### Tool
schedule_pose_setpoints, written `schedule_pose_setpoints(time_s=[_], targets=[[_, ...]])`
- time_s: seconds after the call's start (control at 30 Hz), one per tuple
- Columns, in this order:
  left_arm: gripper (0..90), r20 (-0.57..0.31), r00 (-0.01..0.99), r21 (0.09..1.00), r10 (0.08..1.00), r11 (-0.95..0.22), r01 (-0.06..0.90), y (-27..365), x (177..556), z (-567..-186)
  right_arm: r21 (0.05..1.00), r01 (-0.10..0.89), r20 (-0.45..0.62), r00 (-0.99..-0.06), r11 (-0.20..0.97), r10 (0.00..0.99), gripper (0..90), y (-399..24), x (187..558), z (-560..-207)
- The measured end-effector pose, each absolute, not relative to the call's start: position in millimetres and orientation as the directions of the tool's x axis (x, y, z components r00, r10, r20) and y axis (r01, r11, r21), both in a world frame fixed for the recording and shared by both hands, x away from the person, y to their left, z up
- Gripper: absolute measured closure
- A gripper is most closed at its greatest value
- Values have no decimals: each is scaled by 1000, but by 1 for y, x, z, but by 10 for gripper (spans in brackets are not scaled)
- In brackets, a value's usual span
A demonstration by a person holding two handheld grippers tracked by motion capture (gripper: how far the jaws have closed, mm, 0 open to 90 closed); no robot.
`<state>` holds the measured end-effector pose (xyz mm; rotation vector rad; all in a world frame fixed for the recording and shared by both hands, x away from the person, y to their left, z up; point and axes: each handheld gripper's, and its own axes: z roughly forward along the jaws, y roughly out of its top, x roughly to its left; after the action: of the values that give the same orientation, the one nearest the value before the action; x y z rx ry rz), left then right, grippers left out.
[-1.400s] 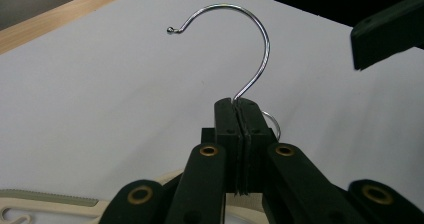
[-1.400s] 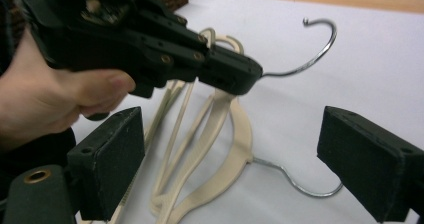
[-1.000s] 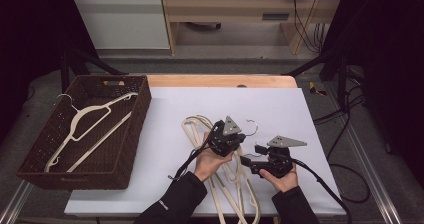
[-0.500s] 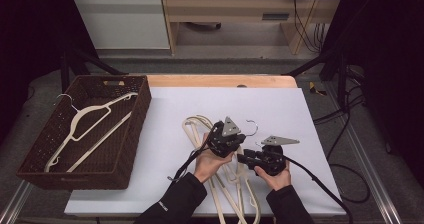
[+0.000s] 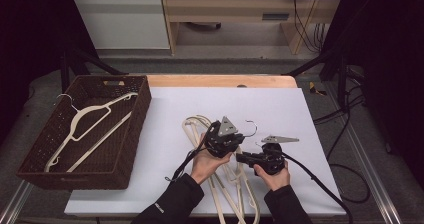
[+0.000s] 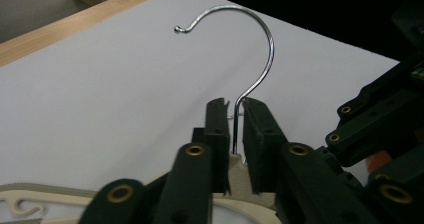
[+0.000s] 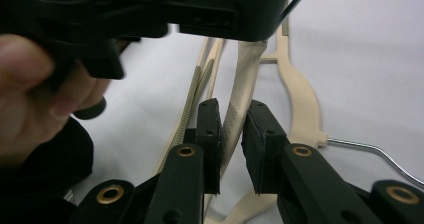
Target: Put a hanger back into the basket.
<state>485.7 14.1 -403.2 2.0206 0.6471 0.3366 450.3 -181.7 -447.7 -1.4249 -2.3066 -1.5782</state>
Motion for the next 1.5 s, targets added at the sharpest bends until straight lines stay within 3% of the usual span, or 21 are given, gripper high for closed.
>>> schedule_pose_setpoints(time_s=[0.4, 0.7, 0.83, 1.03, 1.27, 1.5], targets=[[351, -23, 817, 891, 576, -358, 277, 78, 476, -371, 743, 670, 509, -576, 12, 639, 860, -187, 444, -434], [184, 24, 830, 877, 557, -410, 249, 119, 459, -370, 779, 625, 472, -636, 47, 610, 870, -192, 440, -421], [140, 42, 845, 862, 533, -447, 239, 126, 453, -372, 807, 581, 431, -706, 110, 562, 870, -185, 439, -412], [152, 69, 873, 833, 483, -510, 216, 122, 447, -376, 829, 528, 387, -778, 182, 495, 870, -178, 434, -404], [255, 73, 894, 805, 442, -555, 208, 118, 449, -381, 834, 486, 351, -832, 261, 429, 870, -169, 429, -400], [484, 81, 927, 767, 366, -616, 176, 114, 446, -385, 834, 460, 333, -860, 306, 386, 870, -162, 427, -400]])
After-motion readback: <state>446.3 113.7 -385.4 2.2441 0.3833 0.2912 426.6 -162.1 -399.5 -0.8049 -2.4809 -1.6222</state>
